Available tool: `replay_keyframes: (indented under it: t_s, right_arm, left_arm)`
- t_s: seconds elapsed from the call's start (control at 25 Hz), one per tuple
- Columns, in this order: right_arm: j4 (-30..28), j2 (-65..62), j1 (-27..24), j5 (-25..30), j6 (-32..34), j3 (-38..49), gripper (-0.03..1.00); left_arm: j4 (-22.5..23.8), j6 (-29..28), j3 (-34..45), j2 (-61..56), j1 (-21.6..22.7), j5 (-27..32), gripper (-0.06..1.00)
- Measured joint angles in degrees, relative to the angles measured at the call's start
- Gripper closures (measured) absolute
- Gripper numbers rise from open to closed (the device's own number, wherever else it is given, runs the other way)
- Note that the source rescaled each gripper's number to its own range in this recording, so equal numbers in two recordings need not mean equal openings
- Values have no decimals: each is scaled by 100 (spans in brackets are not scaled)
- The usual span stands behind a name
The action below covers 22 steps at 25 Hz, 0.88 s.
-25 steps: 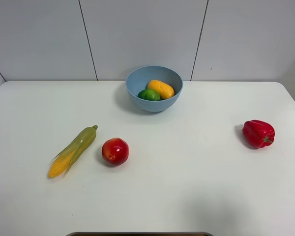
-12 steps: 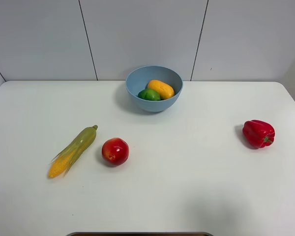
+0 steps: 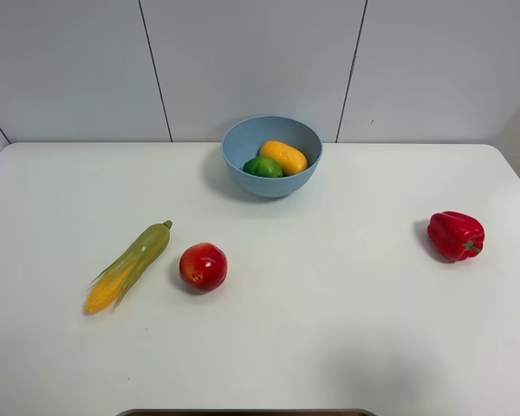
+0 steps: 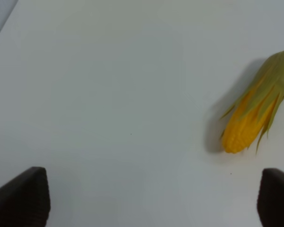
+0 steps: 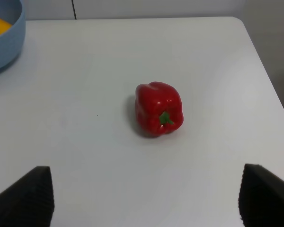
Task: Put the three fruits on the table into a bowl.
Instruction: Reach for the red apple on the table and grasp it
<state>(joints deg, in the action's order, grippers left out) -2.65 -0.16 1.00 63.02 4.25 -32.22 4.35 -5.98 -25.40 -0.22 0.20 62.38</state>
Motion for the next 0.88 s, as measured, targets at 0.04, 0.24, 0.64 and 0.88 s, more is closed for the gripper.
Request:
replay_keyframes:
  t_s: [0.04, 0.24, 0.64, 0.88]
  right_arm:
    - [0, 0, 0, 0, 0, 0, 39]
    - [0, 0, 0, 0, 0, 0, 39]
    - [0, 0, 0, 0, 0, 0, 39]
    - [0, 0, 0, 0, 0, 0, 39]
  left_arm:
    - [0, 0, 0, 0, 0, 0, 24]
    - [5, 0, 0, 0, 0, 0, 24]
    - [5, 0, 0, 0, 0, 0, 24]
    - [5, 0, 0, 0, 0, 0, 24]
